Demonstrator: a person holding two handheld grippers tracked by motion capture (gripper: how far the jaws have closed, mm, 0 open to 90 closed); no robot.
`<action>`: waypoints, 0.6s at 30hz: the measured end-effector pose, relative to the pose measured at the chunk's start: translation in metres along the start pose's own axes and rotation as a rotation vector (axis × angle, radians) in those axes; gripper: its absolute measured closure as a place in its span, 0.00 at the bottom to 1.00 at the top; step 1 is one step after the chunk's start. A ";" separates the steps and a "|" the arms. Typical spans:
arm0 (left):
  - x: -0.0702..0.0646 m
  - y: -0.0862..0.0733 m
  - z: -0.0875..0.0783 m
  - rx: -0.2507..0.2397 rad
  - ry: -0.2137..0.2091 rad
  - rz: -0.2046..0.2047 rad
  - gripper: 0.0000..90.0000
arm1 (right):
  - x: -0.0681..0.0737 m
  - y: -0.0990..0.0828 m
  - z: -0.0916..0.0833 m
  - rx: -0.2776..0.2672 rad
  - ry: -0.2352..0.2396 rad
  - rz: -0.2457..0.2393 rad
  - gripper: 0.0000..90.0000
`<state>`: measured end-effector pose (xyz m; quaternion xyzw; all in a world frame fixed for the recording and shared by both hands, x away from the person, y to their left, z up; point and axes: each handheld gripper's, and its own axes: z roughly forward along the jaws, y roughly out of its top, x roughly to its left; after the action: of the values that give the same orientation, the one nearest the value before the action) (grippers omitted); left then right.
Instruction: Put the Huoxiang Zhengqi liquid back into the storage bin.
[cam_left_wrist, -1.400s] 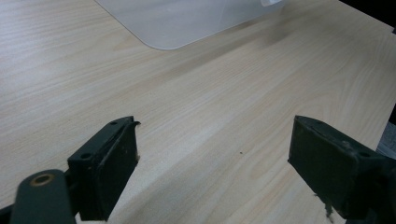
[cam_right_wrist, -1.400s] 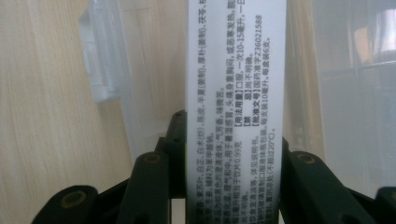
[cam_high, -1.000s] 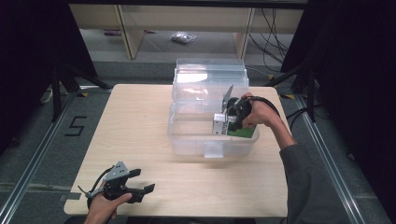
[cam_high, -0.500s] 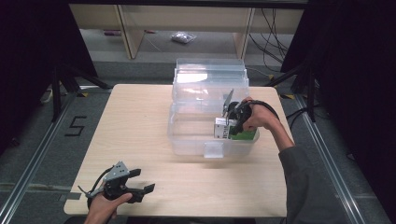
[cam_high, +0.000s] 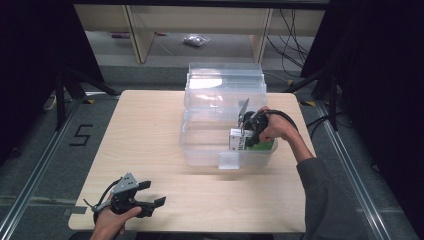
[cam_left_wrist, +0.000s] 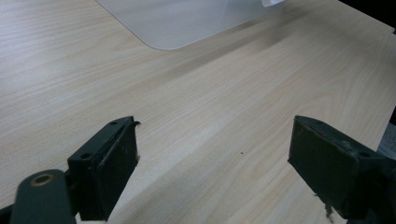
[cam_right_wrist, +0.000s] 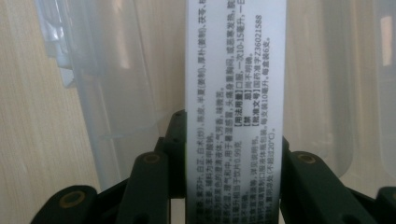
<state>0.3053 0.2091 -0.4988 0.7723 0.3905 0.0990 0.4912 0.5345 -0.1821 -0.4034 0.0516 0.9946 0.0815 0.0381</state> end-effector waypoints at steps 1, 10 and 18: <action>0.000 0.000 0.000 0.000 0.000 0.000 0.17 | 0.003 0.000 0.000 0.015 -0.002 0.045 0.72; 0.000 0.000 0.000 0.000 0.001 0.000 0.17 | 0.001 -0.002 0.008 0.002 0.011 0.028 0.72; 0.001 0.000 0.000 0.010 -0.006 0.004 0.17 | 0.004 -0.006 0.013 0.020 0.027 0.069 0.71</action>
<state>0.3059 0.2094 -0.4988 0.7757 0.3880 0.0959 0.4884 0.5309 -0.1858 -0.4177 0.0849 0.9935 0.0733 0.0213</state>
